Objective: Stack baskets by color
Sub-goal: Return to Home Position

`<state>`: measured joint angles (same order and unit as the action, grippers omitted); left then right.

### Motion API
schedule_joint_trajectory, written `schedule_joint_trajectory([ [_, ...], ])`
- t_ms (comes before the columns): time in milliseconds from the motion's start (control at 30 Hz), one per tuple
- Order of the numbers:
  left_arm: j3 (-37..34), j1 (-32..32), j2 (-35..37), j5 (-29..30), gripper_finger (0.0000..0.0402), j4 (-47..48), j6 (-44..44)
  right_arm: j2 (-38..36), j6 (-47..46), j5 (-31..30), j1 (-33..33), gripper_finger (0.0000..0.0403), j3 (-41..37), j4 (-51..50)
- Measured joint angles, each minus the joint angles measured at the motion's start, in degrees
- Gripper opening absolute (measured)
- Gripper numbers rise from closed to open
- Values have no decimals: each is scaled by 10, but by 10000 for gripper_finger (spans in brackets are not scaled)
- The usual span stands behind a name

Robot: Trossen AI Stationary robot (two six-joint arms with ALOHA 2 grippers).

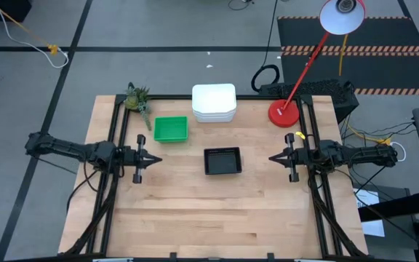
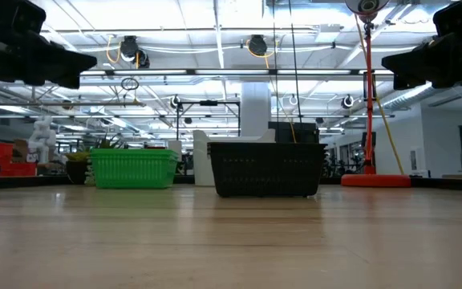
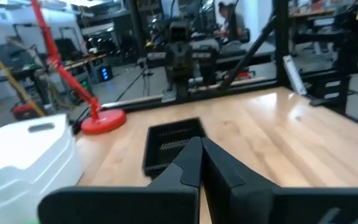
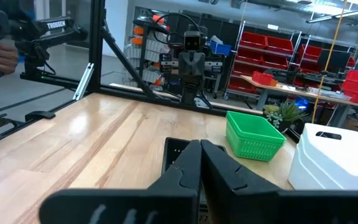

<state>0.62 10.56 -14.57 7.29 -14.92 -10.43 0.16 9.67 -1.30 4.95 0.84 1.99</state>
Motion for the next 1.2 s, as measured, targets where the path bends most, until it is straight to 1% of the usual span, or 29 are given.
schedule_joint_trajectory([
  [100,0,-17,38,-6,10,45,-1,0,0,0,0,2,0,0],
  [267,0,-49,90,-61,5,85,-13,0,0,0,0,2,0,0],
  [333,0,-61,105,-77,3,105,-16,0,0,-1,0,2,0,0],
  [467,0,-85,128,-80,10,126,-20,0,0,-1,0,2,0,0],
  [567,0,-101,142,-99,6,141,-26,0,0,-1,0,2,0,0],
  [733,0,-119,144,-119,8,137,-21,0,0,-1,0,2,0,0],
  [900,0,-122,144,-107,15,139,-16,0,0,-1,0,2,0,0],
  [1200,0,-122,144,-103,3,139,-11,0,0,-1,0,2,0,0],
])
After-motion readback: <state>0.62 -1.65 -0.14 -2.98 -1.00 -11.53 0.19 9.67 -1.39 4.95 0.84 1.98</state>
